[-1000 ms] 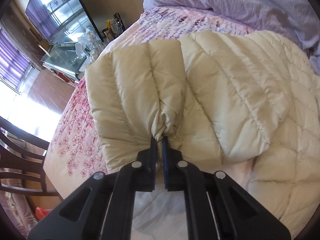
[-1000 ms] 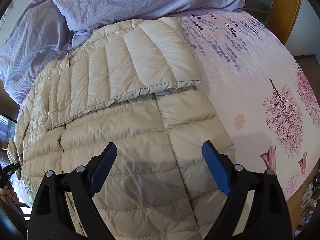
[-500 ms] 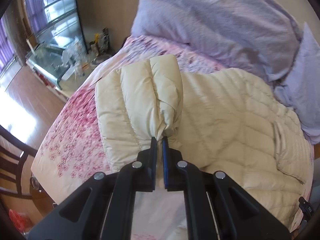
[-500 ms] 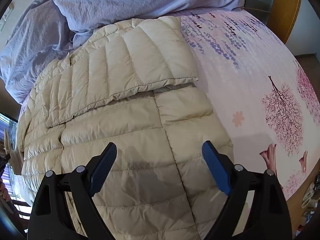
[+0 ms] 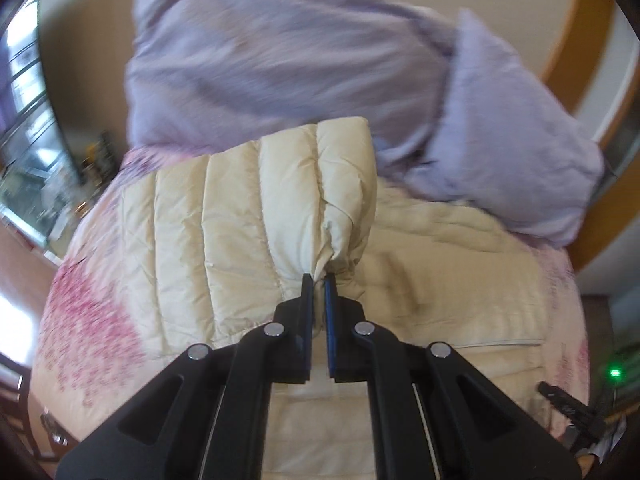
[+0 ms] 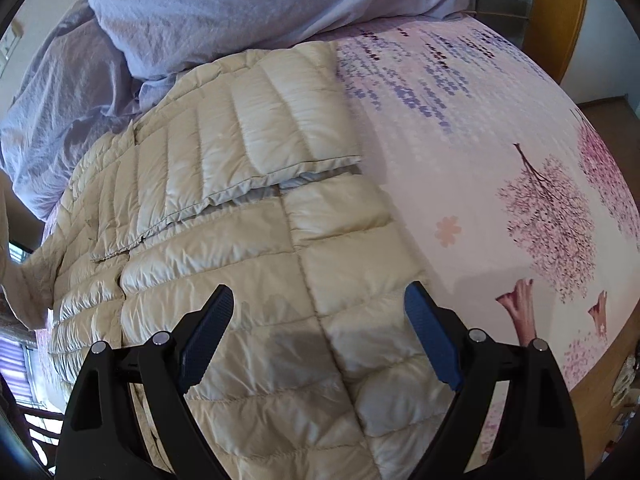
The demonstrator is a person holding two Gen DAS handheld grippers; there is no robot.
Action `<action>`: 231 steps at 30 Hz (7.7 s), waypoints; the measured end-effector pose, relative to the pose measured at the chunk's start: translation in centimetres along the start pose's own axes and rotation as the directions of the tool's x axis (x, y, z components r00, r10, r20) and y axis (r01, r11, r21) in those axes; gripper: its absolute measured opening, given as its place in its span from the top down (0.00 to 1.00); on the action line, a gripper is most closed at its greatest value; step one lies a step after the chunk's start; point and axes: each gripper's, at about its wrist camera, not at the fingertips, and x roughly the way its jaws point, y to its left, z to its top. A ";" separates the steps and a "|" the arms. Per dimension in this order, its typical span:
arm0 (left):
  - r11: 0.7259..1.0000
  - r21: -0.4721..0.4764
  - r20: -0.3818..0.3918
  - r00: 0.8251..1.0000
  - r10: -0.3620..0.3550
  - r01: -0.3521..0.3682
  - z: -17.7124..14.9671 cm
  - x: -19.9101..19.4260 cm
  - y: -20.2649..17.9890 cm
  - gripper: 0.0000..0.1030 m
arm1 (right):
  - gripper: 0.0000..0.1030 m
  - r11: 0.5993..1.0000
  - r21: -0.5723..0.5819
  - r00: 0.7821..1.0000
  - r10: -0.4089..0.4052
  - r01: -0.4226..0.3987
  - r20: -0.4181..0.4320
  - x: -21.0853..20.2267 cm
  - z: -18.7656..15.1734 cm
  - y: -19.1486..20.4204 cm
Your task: Fold large clothes
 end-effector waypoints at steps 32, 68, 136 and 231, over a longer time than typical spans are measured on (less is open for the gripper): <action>0.974 0.167 -0.203 0.972 -0.118 0.154 -2.8 9.1 -17.1 0.94 | 0.14 0.993 0.115 0.999 -0.033 0.034 -0.009 -1.1 -1.5 -7.0; 0.987 0.141 -0.199 0.975 0.100 -0.072 -12.0 2.1 1.8 0.32 | 0.14 0.999 -0.005 0.997 -0.043 0.042 -0.060 -0.4 -1.7 -3.9; 0.994 -0.054 -0.179 0.978 -0.106 0.098 -16.9 -6.3 7.2 0.95 | 0.93 0.927 -0.175 0.944 0.324 -0.331 -0.065 -8.4 -2.9 -6.6; 0.914 0.099 0.027 0.919 0.394 -0.394 1.8 20.8 0.5 0.12 | 0.19 0.940 -0.285 0.952 -0.104 0.189 0.289 11.9 15.7 9.9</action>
